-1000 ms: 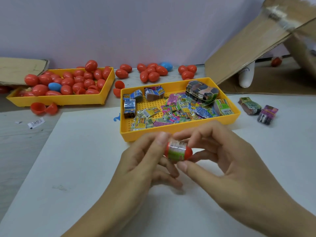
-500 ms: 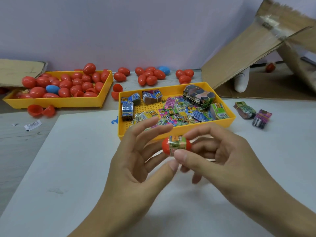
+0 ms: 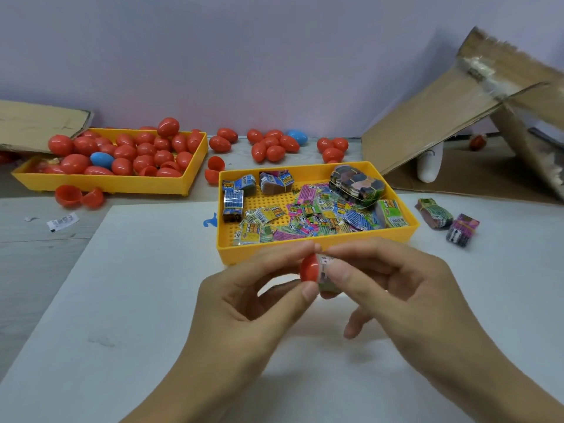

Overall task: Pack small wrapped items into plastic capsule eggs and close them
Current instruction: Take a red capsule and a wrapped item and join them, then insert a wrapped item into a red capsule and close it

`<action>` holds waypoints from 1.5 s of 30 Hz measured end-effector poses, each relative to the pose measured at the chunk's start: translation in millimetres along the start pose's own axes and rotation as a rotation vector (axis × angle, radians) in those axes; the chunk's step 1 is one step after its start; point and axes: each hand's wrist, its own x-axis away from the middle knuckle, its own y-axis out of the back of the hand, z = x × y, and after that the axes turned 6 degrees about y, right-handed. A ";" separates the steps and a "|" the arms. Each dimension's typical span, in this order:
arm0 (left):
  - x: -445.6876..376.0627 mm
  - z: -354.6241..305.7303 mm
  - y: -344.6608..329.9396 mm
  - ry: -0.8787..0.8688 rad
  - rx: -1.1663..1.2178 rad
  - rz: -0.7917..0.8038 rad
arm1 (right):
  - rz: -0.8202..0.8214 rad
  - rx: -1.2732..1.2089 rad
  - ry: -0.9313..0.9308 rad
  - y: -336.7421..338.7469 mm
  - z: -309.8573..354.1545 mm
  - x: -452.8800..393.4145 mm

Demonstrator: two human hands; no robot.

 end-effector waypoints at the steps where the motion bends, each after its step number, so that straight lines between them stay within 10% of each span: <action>1: 0.8 1.4 -1.4 -0.009 0.007 0.010 | -0.028 0.052 0.040 0.1 -1.2 0.5; 8: -9.9 14.9 7.1 0.088 0.127 -0.109 | -0.153 0.910 0.942 36.1 29.4 -30.8; 16: -8.5 13.9 3.1 0.147 0.120 -0.110 | -0.538 1.429 0.598 153.4 103.2 -103.6; 22: -10.1 11.7 4.9 0.172 0.130 -0.104 | -0.551 1.071 0.550 89.1 67.9 -63.2; 29: -7.9 12.8 6.4 0.085 -0.021 -0.175 | -0.091 -0.061 -0.218 -25.6 -10.8 -17.4; 38: -73.3 -11.7 61.1 -0.175 -0.388 -0.604 | -0.058 -0.080 -0.152 -28.1 -30.4 -13.5; 45: -176.9 -16.8 147.8 0.176 -1.143 -0.634 | -0.026 -0.023 -0.147 -27.8 -36.0 -17.9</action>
